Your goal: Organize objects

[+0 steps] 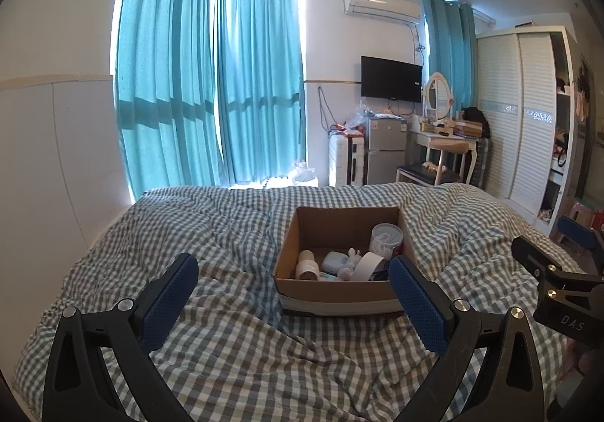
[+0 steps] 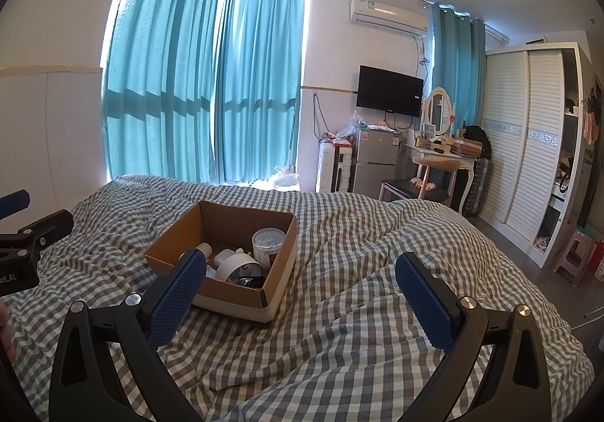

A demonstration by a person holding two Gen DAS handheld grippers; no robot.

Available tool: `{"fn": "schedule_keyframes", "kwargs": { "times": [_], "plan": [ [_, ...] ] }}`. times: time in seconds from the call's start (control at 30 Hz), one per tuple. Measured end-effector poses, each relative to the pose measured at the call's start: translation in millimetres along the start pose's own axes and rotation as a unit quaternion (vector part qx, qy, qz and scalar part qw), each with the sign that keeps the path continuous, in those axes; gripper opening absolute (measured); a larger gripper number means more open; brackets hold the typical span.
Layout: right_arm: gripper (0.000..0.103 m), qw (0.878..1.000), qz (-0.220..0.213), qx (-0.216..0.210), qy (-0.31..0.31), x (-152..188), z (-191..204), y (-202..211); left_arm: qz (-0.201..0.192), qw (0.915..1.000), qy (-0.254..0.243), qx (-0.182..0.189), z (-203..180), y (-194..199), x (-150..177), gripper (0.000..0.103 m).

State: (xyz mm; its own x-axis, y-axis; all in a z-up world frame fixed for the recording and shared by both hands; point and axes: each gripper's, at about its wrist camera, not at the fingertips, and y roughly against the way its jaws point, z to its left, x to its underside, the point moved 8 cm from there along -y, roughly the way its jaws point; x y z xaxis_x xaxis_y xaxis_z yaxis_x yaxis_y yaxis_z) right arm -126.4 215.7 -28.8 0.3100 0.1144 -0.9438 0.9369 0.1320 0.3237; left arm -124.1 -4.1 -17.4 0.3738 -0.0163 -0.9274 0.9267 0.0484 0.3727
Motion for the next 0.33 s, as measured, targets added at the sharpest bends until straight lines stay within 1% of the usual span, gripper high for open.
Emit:
{"fn": "schedule_keyframes", "kwargs": {
  "times": [0.2, 0.33],
  "plan": [
    [0.101, 1.0, 0.001, -0.001, 0.001, 1.6, 0.8, -0.8, -0.001, 1.0, -0.003, -0.002, 0.1, 0.4, 0.1, 0.103],
    [0.101, 1.0, 0.003, 0.0, 0.004, 3.8, 0.9, -1.7, -0.009, 0.9999, -0.014, -0.002, -2.0, 2.5, -0.1, 0.103]
  ]
}}
